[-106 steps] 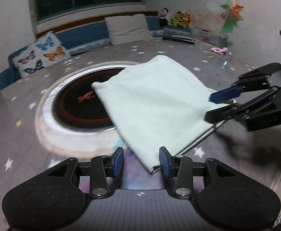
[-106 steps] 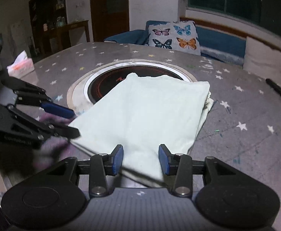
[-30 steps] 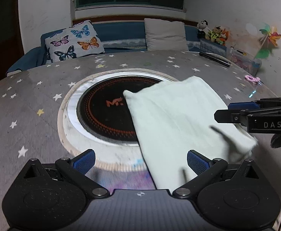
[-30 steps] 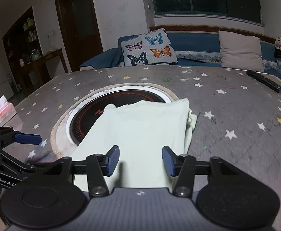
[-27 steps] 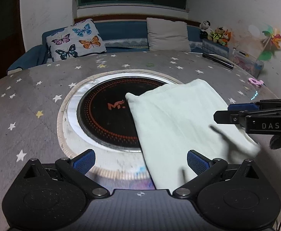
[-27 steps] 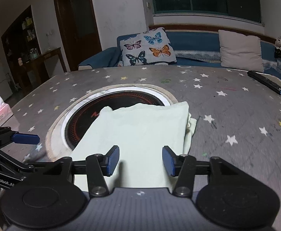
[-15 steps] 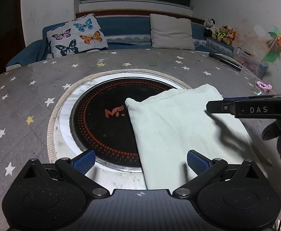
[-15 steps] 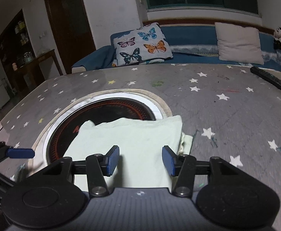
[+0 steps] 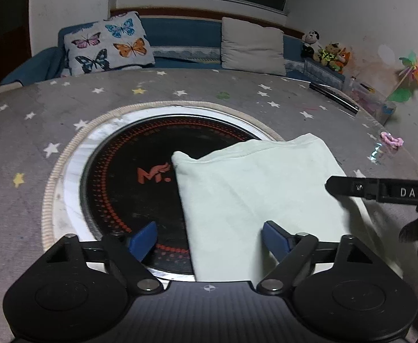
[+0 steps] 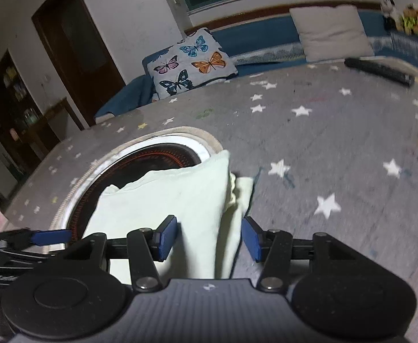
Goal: Fold clothes
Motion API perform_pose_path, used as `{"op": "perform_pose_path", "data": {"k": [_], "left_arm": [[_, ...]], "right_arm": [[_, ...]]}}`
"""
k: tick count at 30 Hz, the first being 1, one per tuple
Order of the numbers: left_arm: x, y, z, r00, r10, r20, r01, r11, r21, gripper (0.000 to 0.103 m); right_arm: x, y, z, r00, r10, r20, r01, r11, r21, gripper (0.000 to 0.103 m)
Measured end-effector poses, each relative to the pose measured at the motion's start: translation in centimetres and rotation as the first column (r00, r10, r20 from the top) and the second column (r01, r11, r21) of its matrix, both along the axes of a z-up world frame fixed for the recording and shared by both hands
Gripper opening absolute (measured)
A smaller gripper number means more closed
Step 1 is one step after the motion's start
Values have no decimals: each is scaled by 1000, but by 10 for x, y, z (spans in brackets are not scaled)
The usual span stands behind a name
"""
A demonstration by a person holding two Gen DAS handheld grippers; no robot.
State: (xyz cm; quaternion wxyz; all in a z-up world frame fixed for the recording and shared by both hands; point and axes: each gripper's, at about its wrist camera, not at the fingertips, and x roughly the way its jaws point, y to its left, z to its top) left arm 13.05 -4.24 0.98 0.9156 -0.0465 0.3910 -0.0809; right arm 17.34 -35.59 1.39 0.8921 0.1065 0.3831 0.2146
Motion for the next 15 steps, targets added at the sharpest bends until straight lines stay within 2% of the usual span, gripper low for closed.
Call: {"op": "perform_pose_path", "data": {"k": [4,6,10,14,15], "left_arm": [[-1,-1,-1,1000,-14,-6,14,1000,-22,71],[0,-2,-1,1000,-22,-9,22,999,-34,63],[0,-5,-2,999,-33,-8,33,999,-41,56],[0,-5,-2,999,-37,-6,37,998,-42,49],[0,-4,-2,999,-36,-6,36,998,-43,44]], "right_arm": [[-3,-2,-5,1000,-3,-15,4,1000,30,53],[-4,-3,-6,1000,-11,-15,12,999,41,53],[-6,0,-7,1000,-14,-14,15,999,51,53],[-5,3,-8,1000,-5,-26,6,998,66,39],[-5,4,-9,1000,-3,-28,5,998,67,36]]}}
